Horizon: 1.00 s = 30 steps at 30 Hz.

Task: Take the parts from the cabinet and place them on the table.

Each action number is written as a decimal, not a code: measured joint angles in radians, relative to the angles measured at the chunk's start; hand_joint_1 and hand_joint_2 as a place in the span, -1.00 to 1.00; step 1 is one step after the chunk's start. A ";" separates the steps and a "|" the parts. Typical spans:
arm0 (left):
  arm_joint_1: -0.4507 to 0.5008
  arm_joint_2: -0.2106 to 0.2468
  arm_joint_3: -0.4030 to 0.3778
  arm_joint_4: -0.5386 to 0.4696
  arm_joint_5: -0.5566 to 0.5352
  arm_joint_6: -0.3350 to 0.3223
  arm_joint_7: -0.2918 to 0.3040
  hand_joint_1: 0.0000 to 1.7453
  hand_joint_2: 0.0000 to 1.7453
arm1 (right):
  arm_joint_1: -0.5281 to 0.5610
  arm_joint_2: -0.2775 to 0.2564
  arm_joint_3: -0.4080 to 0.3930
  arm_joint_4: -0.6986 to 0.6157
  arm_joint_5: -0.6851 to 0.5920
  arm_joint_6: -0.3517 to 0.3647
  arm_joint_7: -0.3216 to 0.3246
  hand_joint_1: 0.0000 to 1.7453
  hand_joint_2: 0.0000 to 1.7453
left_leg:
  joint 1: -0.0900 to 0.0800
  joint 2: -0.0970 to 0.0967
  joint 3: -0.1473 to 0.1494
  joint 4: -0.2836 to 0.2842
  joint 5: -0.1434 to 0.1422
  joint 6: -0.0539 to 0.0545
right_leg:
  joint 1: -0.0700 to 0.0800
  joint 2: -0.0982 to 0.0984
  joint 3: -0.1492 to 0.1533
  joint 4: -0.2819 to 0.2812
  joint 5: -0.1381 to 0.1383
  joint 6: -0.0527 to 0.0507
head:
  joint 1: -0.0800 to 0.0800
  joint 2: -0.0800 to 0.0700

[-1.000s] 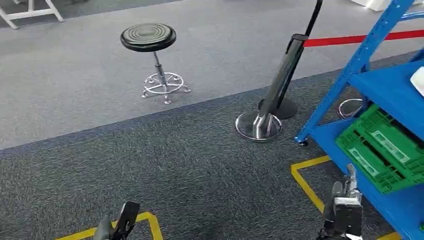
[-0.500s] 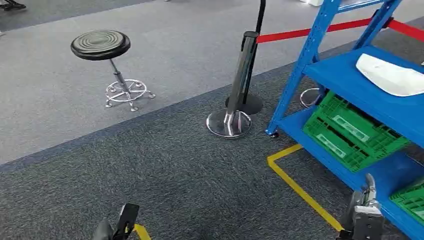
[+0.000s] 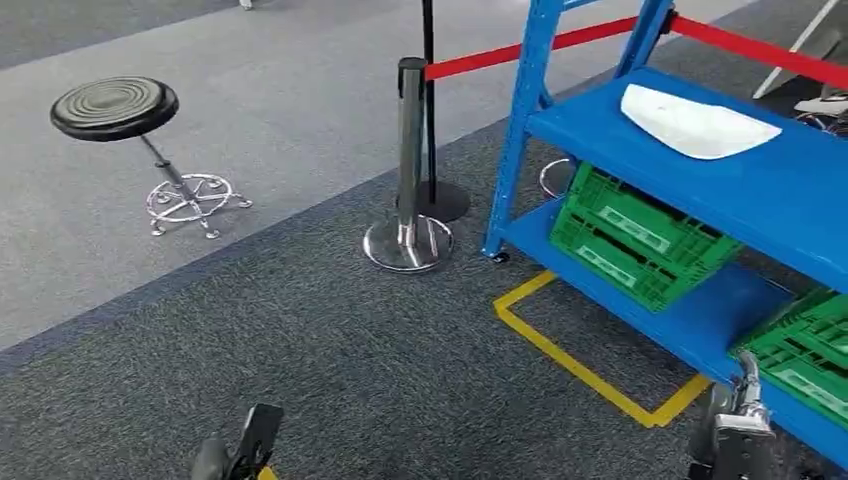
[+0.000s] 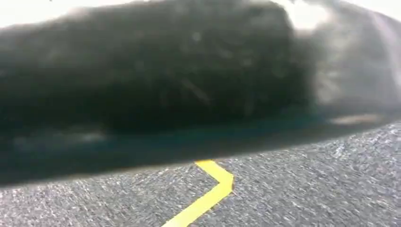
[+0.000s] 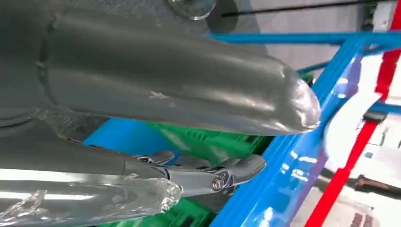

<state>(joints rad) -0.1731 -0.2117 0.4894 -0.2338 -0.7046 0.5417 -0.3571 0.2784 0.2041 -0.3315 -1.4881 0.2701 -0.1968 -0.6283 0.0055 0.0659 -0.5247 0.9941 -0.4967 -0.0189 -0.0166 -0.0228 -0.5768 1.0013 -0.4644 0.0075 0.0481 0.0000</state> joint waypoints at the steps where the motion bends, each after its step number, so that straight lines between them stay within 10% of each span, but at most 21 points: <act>1: -0.002 0.002 0.000 0.000 0.002 0.000 0.000 -1.00 -1.00 | -0.008 0.001 -0.003 0.001 0.006 0.005 0.000 -1.00 -1.00 | 0.001 -0.032 -0.011 0.031 -0.027 -0.003 | 0.000 0.007 0.000 0.000 0.001 -0.004 | -0.004 0.000; 5: 0.000 0.022 0.009 0.000 0.019 0.003 0.004 -1.00 -1.00 | -0.067 0.008 0.013 0.036 0.030 0.003 0.010 -1.00 -1.00 | 0.002 -0.058 -0.143 0.307 -0.145 -0.004 | 0.002 0.052 -0.003 0.001 0.003 -0.015 | -0.005 0.000; 8: 0.000 0.028 0.014 0.000 0.022 0.003 0.004 -1.00 -1.00 | -0.082 0.010 0.021 0.053 0.034 -0.002 0.013 -1.00 -1.00 | 0.002 -0.067 -0.096 0.180 -0.032 0.009 | 0.005 0.084 0.000 0.002 0.003 -0.014 | -0.005 0.000; 10: -0.001 0.038 0.016 0.000 0.022 0.003 0.004 -1.00 -1.00 | -0.090 0.011 0.030 0.059 0.034 -0.005 0.013 -1.00 -1.00 | 0.001 -0.138 -0.033 0.030 0.036 0.028 | 0.002 0.099 -0.002 0.002 0.004 -0.012 | -0.004 0.000; 11: 0.000 0.039 0.016 0.000 0.021 0.003 0.004 -1.00 -1.00 | -0.095 0.011 0.034 0.062 0.034 -0.005 0.015 -1.00 -1.00 | 0.004 -0.144 -0.026 0.009 0.030 0.031 | 0.008 0.111 -0.007 0.008 0.004 -0.006 | -0.004 0.000; 15: -0.002 0.045 0.017 0.000 0.005 0.002 0.016 -1.00 -1.00 | -0.095 0.013 0.066 0.072 0.034 -0.056 0.022 -1.00 -1.00 | 0.007 -0.111 -0.021 -0.014 0.034 0.032 | 0.002 0.127 -0.027 0.002 0.012 0.019 | -0.006 0.000; 16: -0.003 0.046 0.017 0.000 0.001 0.002 0.018 -1.00 -1.00 | -0.094 0.013 0.074 0.074 0.035 -0.081 0.022 -1.00 -1.00 | 0.008 -0.101 -0.017 -0.017 0.036 0.035 | 0.006 0.078 -0.035 0.017 -0.001 0.023 | -0.002 0.000; 19: 0.004 0.049 0.016 0.000 -0.008 -0.003 0.019 -1.00 -1.00 | -0.098 0.013 0.101 0.083 0.048 -0.119 0.021 -1.00 -1.00 | 0.005 -0.066 -0.018 -0.016 0.034 0.042 | 0.003 0.032 -0.139 0.231 -0.108 0.032 | 0.003 0.000; 21: 0.004 0.052 0.016 0.000 -0.015 -0.005 0.019 -1.00 -1.00 | -0.088 0.013 0.116 0.090 0.054 -0.135 0.021 -1.00 -1.00 | 0.004 -0.042 -0.019 -0.015 0.033 0.042 | 0.003 0.030 -0.176 0.307 -0.118 0.038 | 0.004 0.000; 24: 0.003 0.050 0.013 0.000 -0.023 -0.008 0.019 -1.00 -1.00 | -0.083 0.013 0.137 0.096 0.054 -0.147 0.023 -1.00 -1.00 | 0.004 -0.017 -0.014 -0.012 0.026 0.034 | 0.001 0.010 -0.067 0.109 -0.011 0.036 | 0.004 0.000; 25: 0.003 0.050 0.011 0.000 -0.027 -0.009 0.019 -1.00 -1.00 | -0.084 0.013 0.143 0.097 0.054 -0.151 0.023 -1.00 -1.00 | 0.002 -0.010 -0.011 -0.009 0.022 0.027 | 0.002 -0.026 -0.018 0.021 0.004 0.034 | 0.005 0.000; 30: 0.000 0.050 0.009 0.000 -0.035 -0.008 0.018 -1.00 -1.00 | -0.082 0.012 0.166 0.109 0.052 -0.165 0.027 -1.00 -1.00 | -0.003 0.022 -0.008 -0.004 0.014 0.003 | 0.012 0.001 -0.011 0.006 -0.001 -0.003 | 0.001 0.000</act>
<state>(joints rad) -0.1731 -0.1617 0.4986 -0.2338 -0.7393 0.5333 -0.3391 0.1962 0.2163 -0.1655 -1.3790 0.3223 -0.3616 -0.6008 0.0026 0.0875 -0.5327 0.9902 -0.4823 -0.0156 -0.0046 -0.0217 -0.5876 1.0078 -0.4653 0.0045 0.0492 0.0000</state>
